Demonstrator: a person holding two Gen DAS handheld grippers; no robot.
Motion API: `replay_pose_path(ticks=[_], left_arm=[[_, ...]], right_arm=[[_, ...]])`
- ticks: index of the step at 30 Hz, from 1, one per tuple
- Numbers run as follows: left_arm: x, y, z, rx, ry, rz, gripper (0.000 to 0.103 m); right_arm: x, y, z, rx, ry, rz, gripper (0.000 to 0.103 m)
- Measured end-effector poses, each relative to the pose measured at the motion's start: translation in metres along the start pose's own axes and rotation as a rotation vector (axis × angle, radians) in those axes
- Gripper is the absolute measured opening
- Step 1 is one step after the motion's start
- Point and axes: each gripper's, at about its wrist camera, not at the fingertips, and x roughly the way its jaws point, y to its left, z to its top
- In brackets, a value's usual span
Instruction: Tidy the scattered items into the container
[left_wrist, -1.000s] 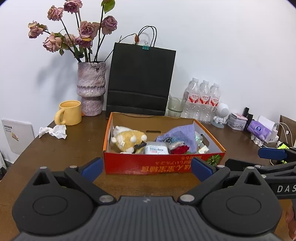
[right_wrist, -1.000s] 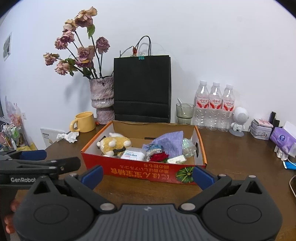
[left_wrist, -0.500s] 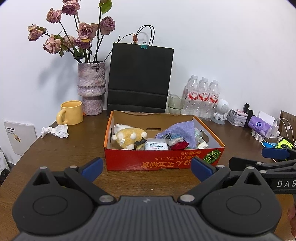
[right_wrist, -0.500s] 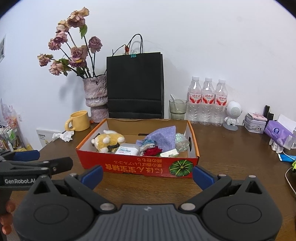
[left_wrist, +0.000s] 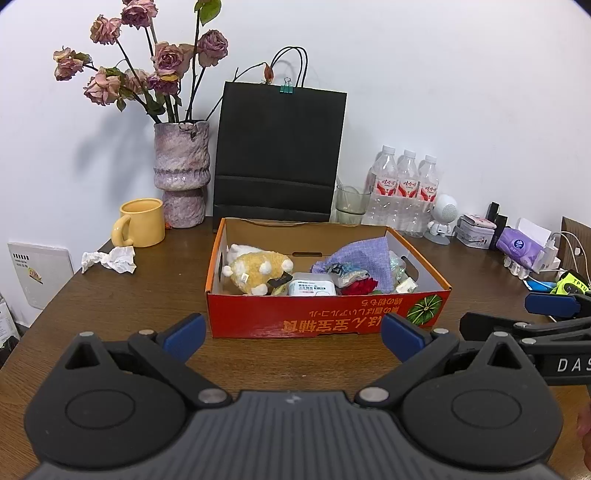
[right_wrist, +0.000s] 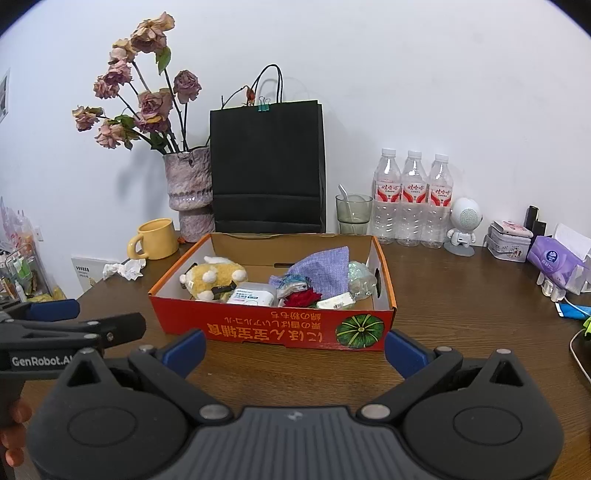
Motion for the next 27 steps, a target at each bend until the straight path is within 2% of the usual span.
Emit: replay_pose_path(ticks=[27], left_arm=[[0.0065, -0.0028, -0.0011, 0.004, 0.006, -0.006, 0.103]], right_arm=[[0.0054, -0.0027, -0.0045, 0.004, 0.015, 0.006, 0.103]])
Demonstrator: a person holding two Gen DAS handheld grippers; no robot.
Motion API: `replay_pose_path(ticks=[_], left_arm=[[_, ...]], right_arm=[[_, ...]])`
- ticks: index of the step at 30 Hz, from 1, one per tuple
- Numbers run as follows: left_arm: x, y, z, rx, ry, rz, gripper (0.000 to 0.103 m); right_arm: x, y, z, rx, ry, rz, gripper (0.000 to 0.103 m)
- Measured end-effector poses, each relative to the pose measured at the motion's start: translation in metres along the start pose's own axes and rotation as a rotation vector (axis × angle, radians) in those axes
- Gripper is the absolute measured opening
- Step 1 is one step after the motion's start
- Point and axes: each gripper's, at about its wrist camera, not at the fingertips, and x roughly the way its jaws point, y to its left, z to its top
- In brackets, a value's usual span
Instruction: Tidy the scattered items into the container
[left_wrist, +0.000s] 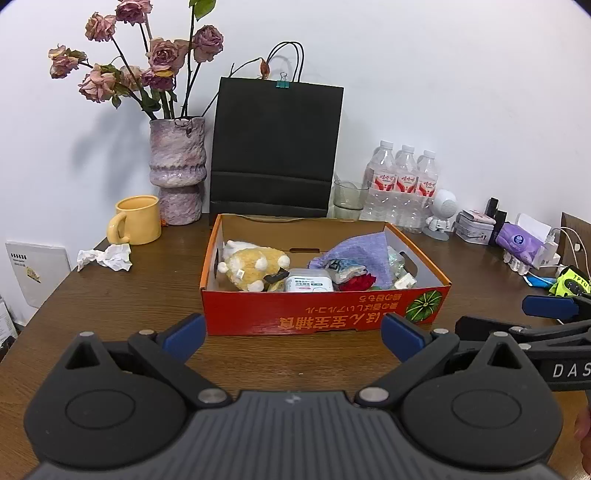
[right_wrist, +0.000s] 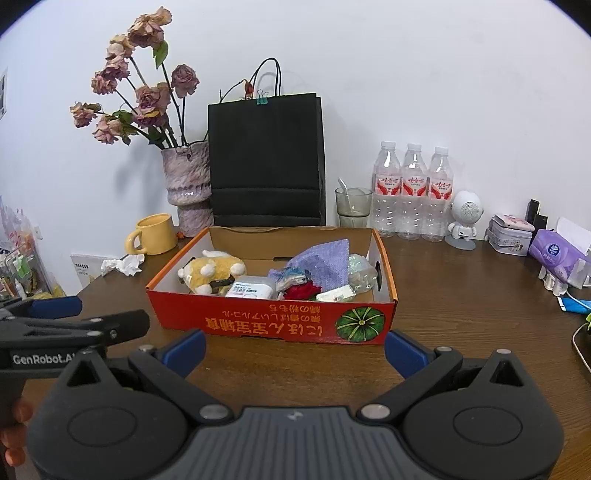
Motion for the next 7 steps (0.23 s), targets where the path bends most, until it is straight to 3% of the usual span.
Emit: replay_pose_path(ticks=[7], left_arm=[[-0.0005, -0.0006, -0.0022, -0.004, -0.015, 0.011, 0.103]], right_arm=[[0.0001, 0.0003, -0.0015, 0.002, 0.003, 0.005, 0.103]])
